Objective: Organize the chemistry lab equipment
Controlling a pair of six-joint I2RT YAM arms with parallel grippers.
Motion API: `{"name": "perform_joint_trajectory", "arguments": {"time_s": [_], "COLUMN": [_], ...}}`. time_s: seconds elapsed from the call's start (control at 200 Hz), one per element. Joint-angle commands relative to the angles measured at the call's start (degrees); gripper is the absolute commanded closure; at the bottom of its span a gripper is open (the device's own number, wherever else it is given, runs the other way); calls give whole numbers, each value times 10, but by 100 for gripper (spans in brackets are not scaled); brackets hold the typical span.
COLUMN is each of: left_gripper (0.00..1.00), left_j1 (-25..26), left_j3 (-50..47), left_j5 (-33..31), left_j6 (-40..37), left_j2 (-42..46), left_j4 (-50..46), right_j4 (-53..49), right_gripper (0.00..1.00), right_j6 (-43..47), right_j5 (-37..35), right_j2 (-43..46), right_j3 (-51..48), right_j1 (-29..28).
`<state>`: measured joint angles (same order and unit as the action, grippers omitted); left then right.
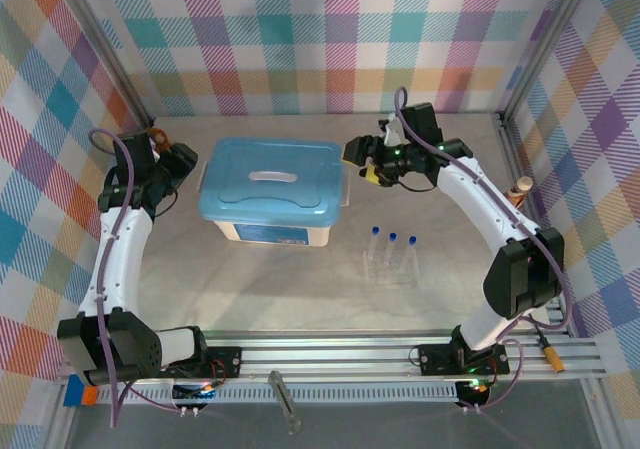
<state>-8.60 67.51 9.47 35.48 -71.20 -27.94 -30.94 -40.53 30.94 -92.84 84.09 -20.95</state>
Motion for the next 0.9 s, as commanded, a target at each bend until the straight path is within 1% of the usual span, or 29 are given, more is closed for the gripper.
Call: {"name": "perform_joint_trajectory", "arguments": {"time_s": [0.0, 0.115, 0.145, 0.2, 0.39, 0.66, 0.895], "left_gripper": [43, 42, 42, 42, 39, 37, 36], "left_j1": [-15, -21, -20, -21, -23, -23, -23], "left_j3": [-27, -46, -46, -45, -46, -53, -58], "left_j5": [10, 33, 34, 27, 49, 108, 129], "left_j6": [-14, -9, -12, -17, -20, -8, -10], "left_j2": [-7, -19, -23, -31, -56, -89, -108], "left_j4": [10, 39, 41, 39, 55, 96, 110], "right_j4": [-3, 6, 10, 18, 34, 57, 63], "right_gripper": [21, 18, 16, 15, 14, 13, 12], "right_j6": [17, 15, 13, 10, 6, 3, 2], "right_j5": [-2, 3, 4, 8, 23, 38, 39], "right_j2": [6, -6, -9, -14, -39, -62, -82], "right_j3": [-19, -27, -30, -35, -45, -50, -41], "right_j1": [10, 11, 10, 11, 10, 9, -3]}}
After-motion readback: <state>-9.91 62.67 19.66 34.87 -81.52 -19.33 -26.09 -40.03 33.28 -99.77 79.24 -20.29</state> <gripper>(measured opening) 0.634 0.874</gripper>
